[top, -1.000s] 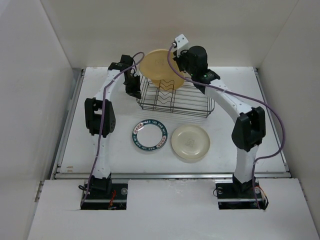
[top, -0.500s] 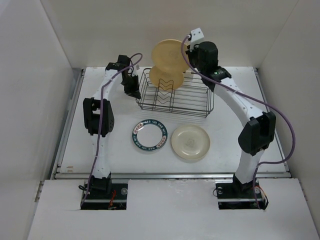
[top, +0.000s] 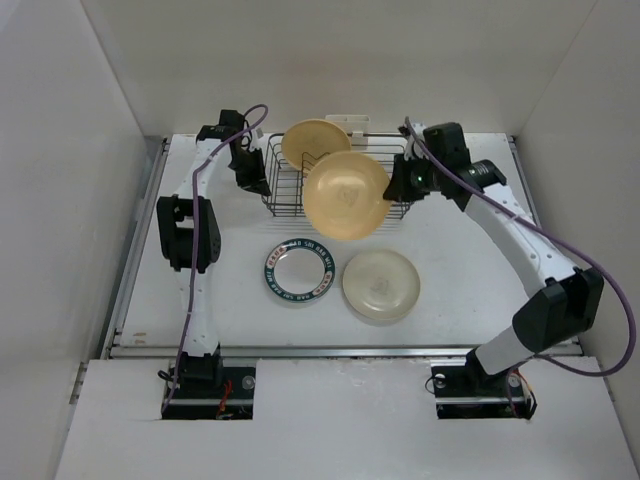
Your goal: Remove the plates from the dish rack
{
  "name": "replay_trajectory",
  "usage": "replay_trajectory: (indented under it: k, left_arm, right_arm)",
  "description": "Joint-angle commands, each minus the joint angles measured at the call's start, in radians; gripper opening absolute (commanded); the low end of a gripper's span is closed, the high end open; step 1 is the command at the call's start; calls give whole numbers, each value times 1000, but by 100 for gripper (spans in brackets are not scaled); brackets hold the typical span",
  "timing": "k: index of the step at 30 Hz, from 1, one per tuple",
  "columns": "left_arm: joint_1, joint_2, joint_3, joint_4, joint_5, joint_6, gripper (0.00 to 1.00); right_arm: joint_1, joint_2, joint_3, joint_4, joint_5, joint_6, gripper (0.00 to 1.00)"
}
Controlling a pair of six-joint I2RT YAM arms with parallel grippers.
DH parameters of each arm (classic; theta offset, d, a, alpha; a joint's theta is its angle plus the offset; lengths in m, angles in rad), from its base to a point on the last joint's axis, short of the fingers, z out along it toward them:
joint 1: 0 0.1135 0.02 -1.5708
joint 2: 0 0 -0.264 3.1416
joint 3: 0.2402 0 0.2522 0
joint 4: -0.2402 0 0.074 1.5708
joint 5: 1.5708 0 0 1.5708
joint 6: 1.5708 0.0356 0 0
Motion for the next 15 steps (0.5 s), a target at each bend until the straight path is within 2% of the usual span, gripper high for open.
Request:
replay_trajectory:
  k: [1, 2, 5, 15]
  left_arm:
    - [18, -61, -41, 6, 15, -60, 0]
    - [18, -62, -41, 6, 15, -71, 0]
    - [18, -71, -60, 6, 24, -80, 0]
    - [18, -100, -101, 6, 57, -80, 0]
  right_arm:
    - [-10, -54, -162, -130, -100, 145, 0]
    - [-19, -74, -258, -130, -111, 163, 0]
    - [-31, -154, -395, -108, -70, 223, 0]
    - [-94, -199, -552, -96, 13, 266, 0]
